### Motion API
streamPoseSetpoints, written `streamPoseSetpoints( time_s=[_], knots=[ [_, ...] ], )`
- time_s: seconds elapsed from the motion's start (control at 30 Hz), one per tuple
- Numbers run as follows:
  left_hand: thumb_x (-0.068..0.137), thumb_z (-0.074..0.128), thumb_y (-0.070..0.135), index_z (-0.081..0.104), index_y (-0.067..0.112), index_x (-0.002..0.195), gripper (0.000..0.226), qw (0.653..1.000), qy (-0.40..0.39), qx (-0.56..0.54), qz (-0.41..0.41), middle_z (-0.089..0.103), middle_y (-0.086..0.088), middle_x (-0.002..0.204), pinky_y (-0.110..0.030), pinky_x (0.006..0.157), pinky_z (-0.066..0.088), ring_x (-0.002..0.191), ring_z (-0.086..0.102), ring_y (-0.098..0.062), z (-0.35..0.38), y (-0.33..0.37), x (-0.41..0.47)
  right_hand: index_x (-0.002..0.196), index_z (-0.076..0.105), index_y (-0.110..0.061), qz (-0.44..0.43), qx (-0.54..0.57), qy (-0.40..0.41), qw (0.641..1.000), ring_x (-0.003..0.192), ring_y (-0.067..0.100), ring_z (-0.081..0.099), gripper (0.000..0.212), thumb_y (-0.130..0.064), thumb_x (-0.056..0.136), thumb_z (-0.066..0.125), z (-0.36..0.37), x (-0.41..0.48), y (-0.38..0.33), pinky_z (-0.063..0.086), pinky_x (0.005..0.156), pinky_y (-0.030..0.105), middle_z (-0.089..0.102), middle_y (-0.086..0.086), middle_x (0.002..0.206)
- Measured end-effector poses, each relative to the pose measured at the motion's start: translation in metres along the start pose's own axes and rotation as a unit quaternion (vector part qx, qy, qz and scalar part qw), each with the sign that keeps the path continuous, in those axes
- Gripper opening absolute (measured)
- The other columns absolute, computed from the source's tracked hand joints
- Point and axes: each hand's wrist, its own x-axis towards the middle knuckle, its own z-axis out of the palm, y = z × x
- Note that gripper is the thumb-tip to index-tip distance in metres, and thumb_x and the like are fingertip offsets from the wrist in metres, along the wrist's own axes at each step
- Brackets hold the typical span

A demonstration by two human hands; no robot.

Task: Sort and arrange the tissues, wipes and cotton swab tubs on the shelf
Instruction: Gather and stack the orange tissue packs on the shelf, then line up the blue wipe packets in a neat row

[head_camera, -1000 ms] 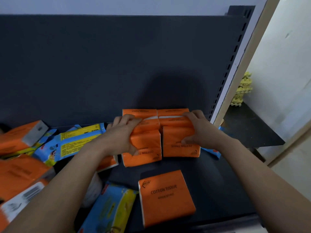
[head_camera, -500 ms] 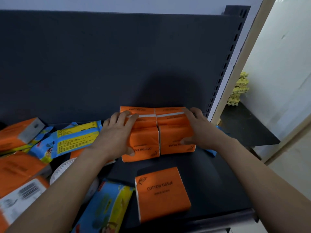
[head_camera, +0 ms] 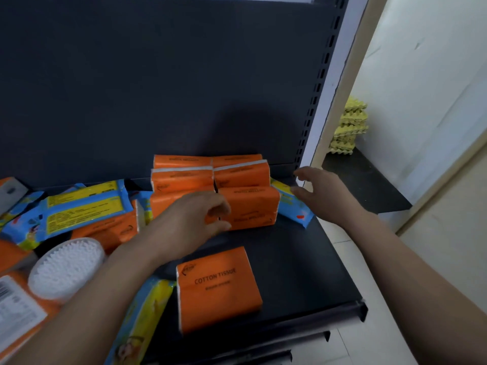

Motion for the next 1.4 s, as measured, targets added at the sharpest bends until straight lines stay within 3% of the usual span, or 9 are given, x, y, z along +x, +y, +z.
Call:
streamPoseSetpoints(
  time_s=[0.13, 0.27, 0.4, 0.53, 0.73, 0.97, 1.2, 1.3, 1.4],
  knots=[
    [0.083, 0.066, 0.032, 0.059, 0.032, 0.097, 0.016, 0.998, -0.055, 0.002, -0.041, 0.058, 0.018, 0.098, -0.022, 0.083, 0.047, 0.093, 0.055, -0.002, 0.009, 0.011, -0.003, 0.133, 0.046, -0.013, 0.069, -0.024, -0.083, 0.994, 0.112, 0.028, 0.054, 0.048, -0.032, 0.090, 0.057, 0.015, 0.006, 0.015, 0.048, 0.090, 0.039, 0.054, 0.012, 0.128],
    [0.084, 0.065, 0.030, 0.057, 0.032, 0.097, 0.015, 0.994, -0.069, 0.029, -0.079, 0.056, 0.019, 0.098, 0.002, 0.080, 0.027, 0.099, 0.053, 0.000, 0.010, 0.017, -0.009, 0.135, 0.039, -0.014, 0.081, -0.054, -0.130, 0.987, 0.114, 0.030, 0.050, 0.059, -0.045, 0.088, 0.056, 0.033, 0.014, 0.023, 0.045, 0.094, 0.047, 0.050, 0.012, 0.129],
    [0.082, 0.068, 0.028, 0.059, 0.029, 0.099, 0.019, 0.987, -0.080, 0.001, -0.141, 0.058, 0.016, 0.100, -0.018, 0.087, 0.043, 0.097, 0.053, -0.001, 0.010, 0.016, -0.019, 0.134, 0.036, -0.013, 0.101, -0.056, -0.130, 0.985, 0.117, 0.033, 0.047, 0.067, -0.048, 0.082, 0.063, 0.040, 0.025, 0.024, 0.042, 0.096, 0.049, 0.047, 0.014, 0.128],
    [0.083, 0.067, 0.028, 0.060, 0.029, 0.100, 0.019, 0.983, -0.054, -0.005, -0.178, 0.058, 0.017, 0.101, -0.017, 0.086, 0.044, 0.097, 0.053, -0.001, 0.011, 0.014, -0.029, 0.122, 0.043, -0.005, 0.154, -0.038, -0.095, 0.983, 0.116, 0.033, 0.045, 0.065, -0.044, 0.078, 0.070, 0.039, 0.031, 0.023, 0.043, 0.095, 0.045, 0.036, 0.016, 0.131],
    [0.085, 0.064, 0.028, 0.059, 0.030, 0.097, 0.014, 0.988, -0.030, -0.003, -0.151, 0.058, 0.017, 0.099, -0.006, 0.078, 0.039, 0.094, 0.053, 0.001, 0.016, 0.020, -0.028, 0.111, 0.048, 0.001, 0.152, -0.009, 0.065, 0.986, 0.098, 0.042, 0.054, 0.030, -0.013, 0.087, 0.059, 0.018, 0.020, 0.020, 0.036, 0.069, 0.036, 0.043, 0.021, 0.123],
    [0.084, 0.065, 0.032, 0.060, 0.030, 0.105, 0.021, 0.994, -0.059, -0.003, -0.094, 0.059, 0.017, 0.103, -0.009, 0.078, 0.042, 0.095, 0.053, 0.001, 0.010, 0.019, -0.027, 0.106, 0.049, -0.006, 0.043, 0.026, 0.231, 0.972, 0.096, 0.037, 0.055, 0.026, -0.014, 0.083, 0.059, -0.018, -0.004, -0.015, 0.043, 0.081, 0.046, 0.058, 0.015, 0.103],
    [0.081, 0.069, 0.026, 0.063, 0.022, 0.095, 0.016, 0.996, 0.026, 0.017, -0.080, 0.063, 0.012, 0.090, -0.008, 0.067, 0.041, 0.074, 0.055, -0.002, -0.031, -0.016, -0.067, 0.089, 0.041, -0.025, -0.118, 0.119, 0.183, 0.969, 0.078, 0.019, 0.047, 0.029, -0.022, 0.080, 0.068, -0.016, -0.027, -0.110, 0.036, 0.076, 0.037, 0.041, -0.016, 0.070],
    [0.080, 0.069, 0.025, 0.063, 0.017, 0.090, 0.014, 0.993, 0.071, 0.013, -0.095, 0.064, 0.005, 0.089, -0.030, 0.076, 0.047, 0.081, 0.059, -0.014, -0.056, -0.039, -0.098, 0.090, 0.042, -0.026, -0.153, 0.123, 0.162, 0.967, 0.079, 0.018, 0.047, 0.028, -0.023, 0.080, 0.068, -0.001, -0.030, -0.151, 0.036, 0.076, 0.037, 0.042, -0.016, 0.070],
    [0.081, 0.064, 0.031, 0.065, 0.013, 0.096, 0.023, 0.986, 0.113, 0.035, -0.117, 0.064, 0.001, 0.094, -0.033, 0.080, 0.046, 0.087, 0.059, -0.017, -0.081, -0.063, -0.130, 0.095, 0.049, -0.021, -0.177, 0.117, 0.153, 0.965, 0.081, 0.020, 0.048, 0.025, -0.022, 0.080, 0.069, 0.012, -0.032, -0.191, 0.037, 0.077, 0.038, 0.045, -0.010, 0.076]
  ],
)
